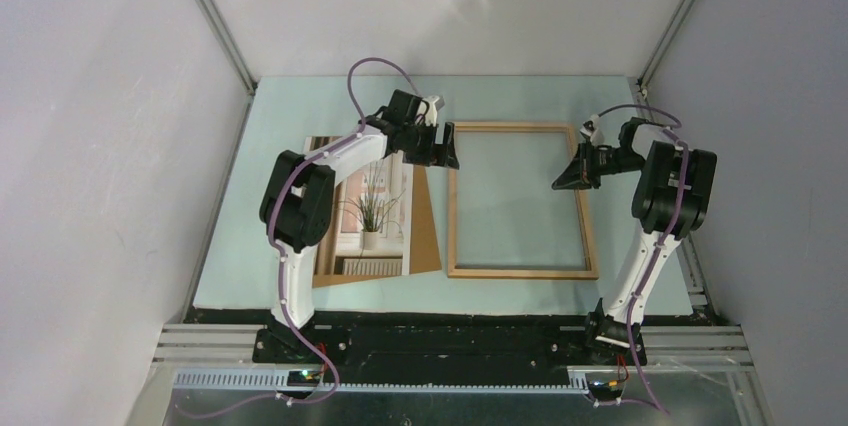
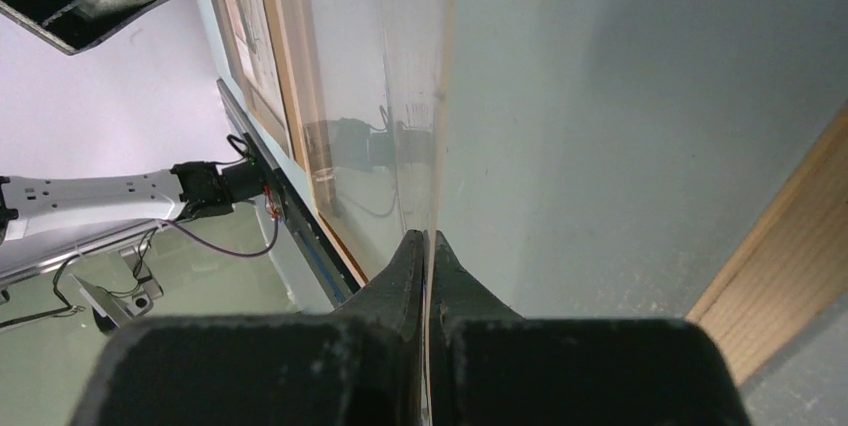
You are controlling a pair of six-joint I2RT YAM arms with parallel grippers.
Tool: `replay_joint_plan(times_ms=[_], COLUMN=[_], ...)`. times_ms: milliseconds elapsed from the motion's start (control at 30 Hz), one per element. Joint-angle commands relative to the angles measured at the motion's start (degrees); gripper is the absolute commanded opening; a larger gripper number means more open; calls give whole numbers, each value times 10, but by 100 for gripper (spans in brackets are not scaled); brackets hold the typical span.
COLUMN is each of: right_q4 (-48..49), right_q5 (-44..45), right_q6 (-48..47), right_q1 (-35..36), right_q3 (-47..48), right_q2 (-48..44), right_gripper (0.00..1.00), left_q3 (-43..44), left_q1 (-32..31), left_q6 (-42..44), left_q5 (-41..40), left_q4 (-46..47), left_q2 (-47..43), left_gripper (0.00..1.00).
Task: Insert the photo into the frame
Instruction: Place the photo frame item in the photo frame.
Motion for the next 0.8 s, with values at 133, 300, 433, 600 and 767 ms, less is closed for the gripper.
replay_joint_plan(times_ms=[133,300,433,600,767], right_q4=[23,32,33,37,45], right_q5=[27,34,39,39,45], right_q6=[8,8,7,8,11], right_q1=[-9,-9,-9,-10,-9], right_q3=[-24,-43,-45,-47,-46], right_q2=[-20,-26,-26,-29,-33], right_gripper=[0,0,0,0,0], left_q3=[34,39,41,40,39], left_q1=[3,3,3,3,3], left_q6=[-20,-22,-23,-22,-20], left_q5=[-10,-11,-10,-10,-10], left_q4=[12,11,11,12,11], left_q2=[4,2,1,-2,-3], left_gripper=[93,93,93,93,93])
